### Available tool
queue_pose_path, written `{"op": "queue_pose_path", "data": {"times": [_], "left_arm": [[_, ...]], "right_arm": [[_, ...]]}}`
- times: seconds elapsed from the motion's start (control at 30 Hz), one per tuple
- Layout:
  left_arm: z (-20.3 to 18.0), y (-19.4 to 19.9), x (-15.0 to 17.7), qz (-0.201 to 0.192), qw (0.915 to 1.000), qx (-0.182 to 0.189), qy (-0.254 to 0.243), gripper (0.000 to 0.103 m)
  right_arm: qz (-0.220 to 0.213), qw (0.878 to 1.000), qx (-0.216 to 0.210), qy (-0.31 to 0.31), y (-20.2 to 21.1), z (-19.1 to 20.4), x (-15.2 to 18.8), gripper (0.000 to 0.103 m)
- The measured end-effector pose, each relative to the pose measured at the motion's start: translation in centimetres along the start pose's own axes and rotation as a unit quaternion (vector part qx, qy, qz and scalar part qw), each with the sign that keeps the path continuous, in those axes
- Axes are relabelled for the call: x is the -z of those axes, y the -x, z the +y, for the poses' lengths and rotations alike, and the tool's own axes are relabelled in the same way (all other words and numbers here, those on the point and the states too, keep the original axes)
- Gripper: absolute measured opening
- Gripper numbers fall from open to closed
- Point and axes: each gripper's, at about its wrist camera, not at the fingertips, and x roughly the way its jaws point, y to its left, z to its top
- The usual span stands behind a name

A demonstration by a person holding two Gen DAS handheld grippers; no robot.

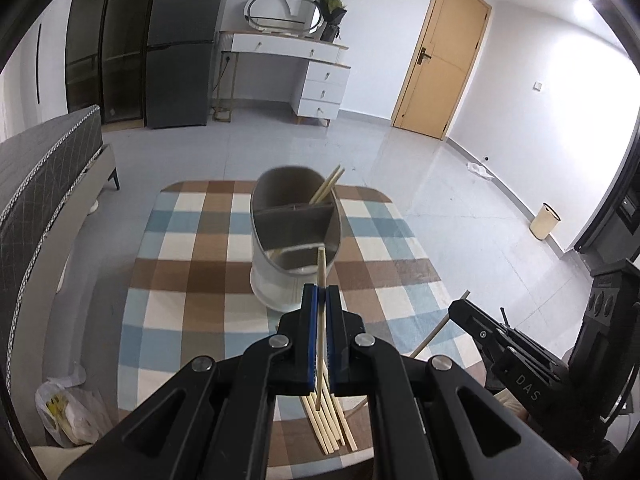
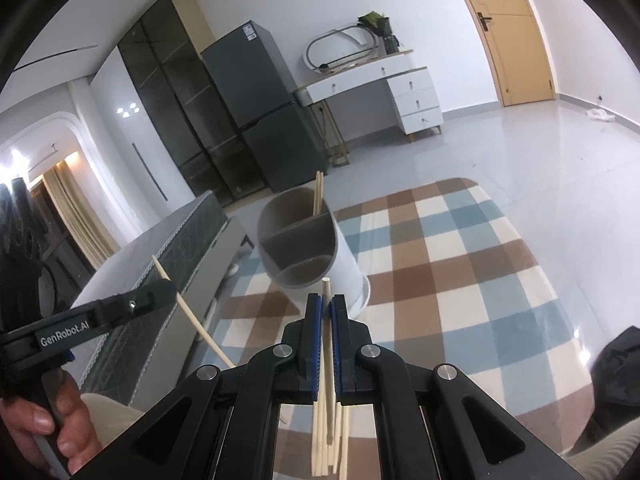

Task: Organize utensils
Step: 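Carry both held chopsticks above the grey holder's opening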

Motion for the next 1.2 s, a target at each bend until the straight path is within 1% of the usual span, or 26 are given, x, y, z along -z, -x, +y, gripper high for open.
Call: {"op": "queue_pose_path", "data": {"times": [0.13,0.27,0.4,0.6,0.77,0.87,0.93,1.1,1.2], "left_arm": [[0.3,0.1,-1.3,-0.004,1.0,0.004,0.004,0.0],[0.6,0.0,-2.8,-0.002,0.9999,0.007,0.012,0.0],[0.9,0.0,-4.6,-0.002,0.9997,0.0,0.025,0.0],[2.2,-0.2,-7.7,-0.014,0.9984,0.001,0.055,0.0],[3.0,-0.6,-10.1,-0.033,0.9974,0.0,0.065,0.0],[3.7,-0.9,-11.6,-0.048,0.9961,0.009,0.074,0.0],[4.2,-1.4,-12.6,-0.055,0.9956,0.006,0.075,0.0],[5.0,-2.8,-14.2,-0.068,0.9949,0.001,0.075,0.0],[5.2,-4.0,-14.8,-0.068,0.9951,0.0,0.071,0.0]], "right_arm": [[-0.009,1.0,-0.002,0.001,-0.1,0.2,-1.1,0.004],[-0.017,1.0,-0.003,0.015,-0.5,0.8,-3.0,0.004],[-0.028,0.999,-0.007,0.023,-0.8,1.3,-5.3,0.004],[-0.041,0.998,-0.01,0.047,-2.1,2.5,-9.5,0.004],[-0.052,0.996,-0.014,0.064,-3.9,3.6,-12.9,0.004],[-0.057,0.995,-0.018,0.074,-5.3,4.2,-14.8,0.004],[-0.059,0.995,-0.018,0.081,-6.4,4.6,-15.7,0.004],[-0.064,0.993,-0.025,0.095,-8.6,5.5,-17.4,0.004],[-0.068,0.993,-0.031,0.087,-9.8,5.5,-18.1,0.004]]}}
